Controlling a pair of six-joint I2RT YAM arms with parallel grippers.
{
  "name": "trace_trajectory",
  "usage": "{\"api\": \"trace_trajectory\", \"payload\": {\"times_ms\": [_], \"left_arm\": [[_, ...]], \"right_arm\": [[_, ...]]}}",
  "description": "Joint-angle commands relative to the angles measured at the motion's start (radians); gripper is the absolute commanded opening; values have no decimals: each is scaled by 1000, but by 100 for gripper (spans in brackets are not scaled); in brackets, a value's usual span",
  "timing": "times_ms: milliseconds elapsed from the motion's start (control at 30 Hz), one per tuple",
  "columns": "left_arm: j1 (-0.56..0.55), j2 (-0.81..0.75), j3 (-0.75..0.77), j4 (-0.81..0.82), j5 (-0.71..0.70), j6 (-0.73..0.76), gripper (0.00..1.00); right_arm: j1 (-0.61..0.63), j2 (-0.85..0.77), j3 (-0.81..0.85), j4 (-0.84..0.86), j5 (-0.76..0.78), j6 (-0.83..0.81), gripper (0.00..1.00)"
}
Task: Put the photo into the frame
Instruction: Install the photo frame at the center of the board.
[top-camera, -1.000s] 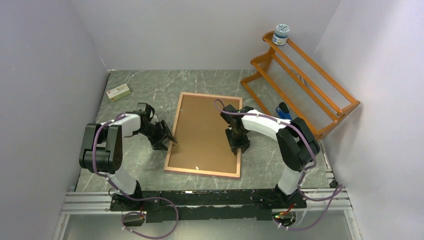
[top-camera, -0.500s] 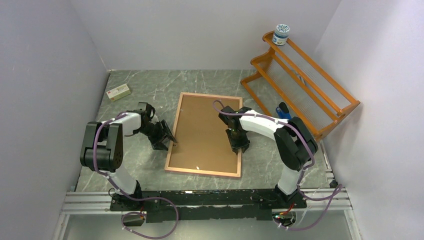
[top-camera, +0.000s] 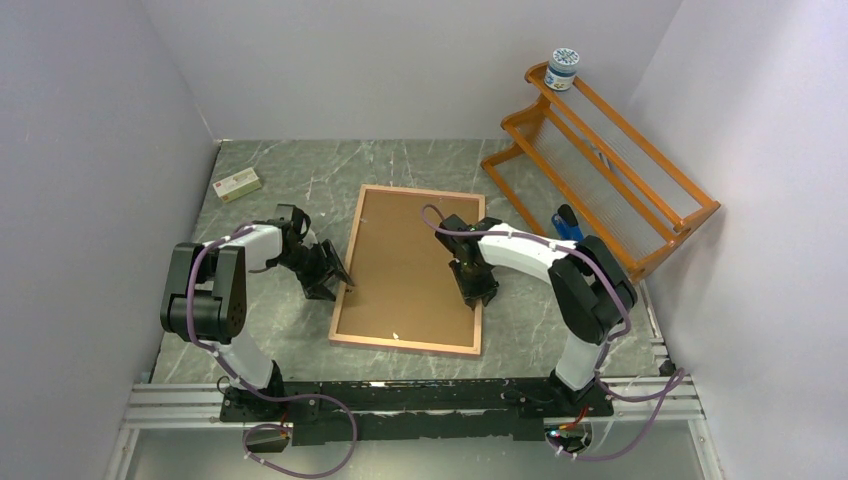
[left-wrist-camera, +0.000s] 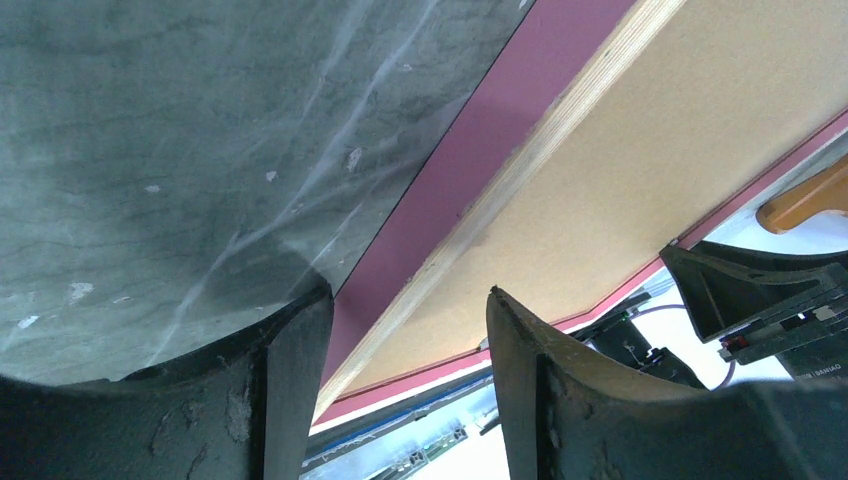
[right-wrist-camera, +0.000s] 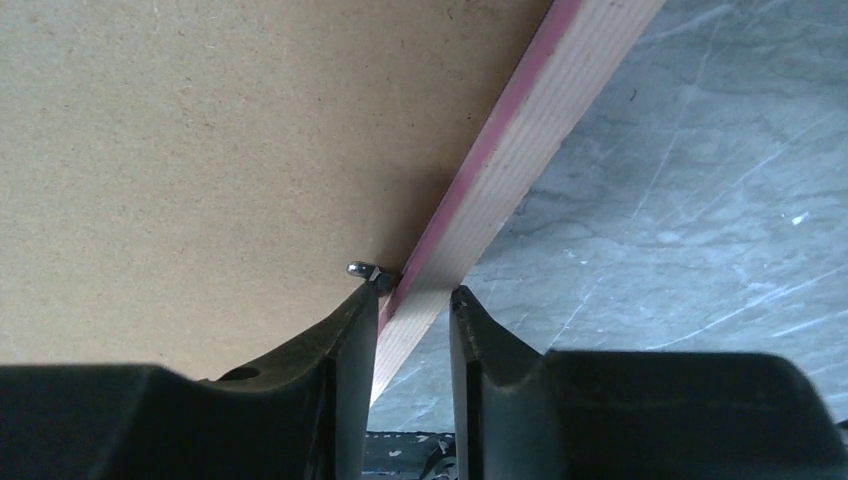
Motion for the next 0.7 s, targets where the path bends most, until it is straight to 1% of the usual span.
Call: {"api": "trace_trajectory", "payload": {"times_ms": [0,133,200,233,333,400,533,600,667], "left_arm": [[-1,26,-5,10,-59,38,64],[-1,24,-6,9,-61,37,64],[-1,21,-4,5,-63,39,64],[-1,18,-4,3,-63,38,64],[-1,5,5,-4,-61,38,64],[0,-7,15,-8,-57,41,65],[9,-41,42,-6,-42,55,71],[13,-56,53,0,-39,58,75],[19,-54,74,0,-34,55,79]], "right_arm": [[28,19,-6,27,73,28,29],[31,22,-4,14,136,107,25],[31,4,-5,21,140,140,25],[30,-8,-4,24,135,146,27],[28,-49,3,33,121,153,37],[29,-88,5,43,99,144,47],[17,-176,-11,82,43,142,62],[1,-192,-5,103,24,154,66],[-11,-181,22,108,15,175,67]]}}
